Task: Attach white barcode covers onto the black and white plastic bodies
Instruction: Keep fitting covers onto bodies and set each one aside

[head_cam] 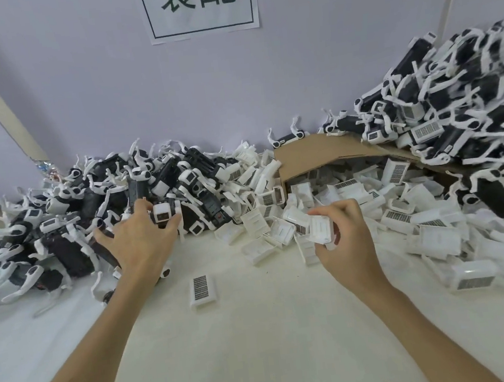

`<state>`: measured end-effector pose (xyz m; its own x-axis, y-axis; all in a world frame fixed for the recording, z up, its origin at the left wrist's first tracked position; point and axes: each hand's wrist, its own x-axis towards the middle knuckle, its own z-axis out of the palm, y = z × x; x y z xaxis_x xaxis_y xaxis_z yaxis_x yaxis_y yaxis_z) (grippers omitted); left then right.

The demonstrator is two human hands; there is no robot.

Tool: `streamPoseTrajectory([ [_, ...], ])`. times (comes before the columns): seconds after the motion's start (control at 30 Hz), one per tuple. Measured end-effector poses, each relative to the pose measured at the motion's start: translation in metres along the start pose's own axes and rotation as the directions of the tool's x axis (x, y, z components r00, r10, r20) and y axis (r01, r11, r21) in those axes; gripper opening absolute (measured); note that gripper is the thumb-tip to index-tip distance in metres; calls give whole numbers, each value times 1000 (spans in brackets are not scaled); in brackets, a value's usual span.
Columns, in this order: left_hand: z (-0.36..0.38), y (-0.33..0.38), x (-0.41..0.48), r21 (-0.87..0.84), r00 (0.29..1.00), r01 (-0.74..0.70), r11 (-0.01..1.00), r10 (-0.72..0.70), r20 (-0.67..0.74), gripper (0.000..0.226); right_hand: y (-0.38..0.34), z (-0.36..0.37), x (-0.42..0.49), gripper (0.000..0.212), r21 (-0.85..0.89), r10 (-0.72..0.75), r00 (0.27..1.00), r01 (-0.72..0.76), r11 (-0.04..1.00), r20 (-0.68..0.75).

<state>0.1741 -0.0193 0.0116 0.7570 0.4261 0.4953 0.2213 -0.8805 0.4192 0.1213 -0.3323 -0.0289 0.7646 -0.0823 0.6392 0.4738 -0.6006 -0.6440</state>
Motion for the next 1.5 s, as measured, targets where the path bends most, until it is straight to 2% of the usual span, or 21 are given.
streamPoseTrajectory([
  [0.13,-3,2,-18,201,970,-228,953,241,-43,44,-4,0,0,56,13,-23,1000,23,1000,0],
  [0.2,-6,6,-28,184,959,-275,944,284,-22,44,-6,0,-1,53,48,-34,999,35,998,-2],
  [0.27,-10,11,-36,70,958,-285,956,287,-20,44,-10,1,-2,47,94,-31,1000,31,995,1],
  [0.3,-14,14,-41,-61,965,-261,963,261,-13,43,-12,1,-3,46,114,-27,1000,25,993,10],
  [0.33,-18,16,-47,-265,977,-200,943,211,14,40,-14,2,-3,46,128,-22,999,19,992,24],
  [0.37,-23,21,-55,-503,985,-97,859,155,74,36,-15,2,-3,47,136,-15,999,9,991,43],
  [0.4,-27,25,-64,-694,982,21,719,114,148,30,-15,2,-4,49,142,-9,998,0,990,61],
  [0.47,-29,33,-81,-884,957,234,405,63,282,17,-14,3,-4,52,126,-12,997,2,992,79],
  [0.53,-25,36,-95,-890,898,421,175,60,436,29,-13,4,-5,60,106,-16,996,7,994,87],
  [0.6,-23,36,-105,-820,816,572,2,97,570,40,-14,4,-6,70,137,12,996,-23,990,83],
  [0.7,-21,36,-116,-729,743,670,-141,150,653,37,-15,3,-4,65,221,97,994,-108,969,57],
  [0.77,-19,35,-120,-721,734,679,-140,162,660,31,-15,1,-3,50,281,144,988,-153,948,51],
  [0.87,-18,36,-126,-721,720,690,-65,170,673,35,-19,-2,0,29,371,191,977,-212,904,93],
  [1.03,-13,41,-133,-697,682,716,-26,236,692,38,-25,-1,-1,28,498,245,938,-339,798,245],
  [1.23,-10,43,-138,-644,623,765,-13,269,734,49,-31,7,-7,17,507,193,900,-386,771,391],
  [1.33,-10,42,-139,-643,602,765,40,315,734,61,-34,8,-11,21,472,165,865,-407,782,474],
  [1.5,-9,41,-140,-666,593,736,125,355,723,62,-34,7,-12,26,387,144,838,-387,837,527],
])
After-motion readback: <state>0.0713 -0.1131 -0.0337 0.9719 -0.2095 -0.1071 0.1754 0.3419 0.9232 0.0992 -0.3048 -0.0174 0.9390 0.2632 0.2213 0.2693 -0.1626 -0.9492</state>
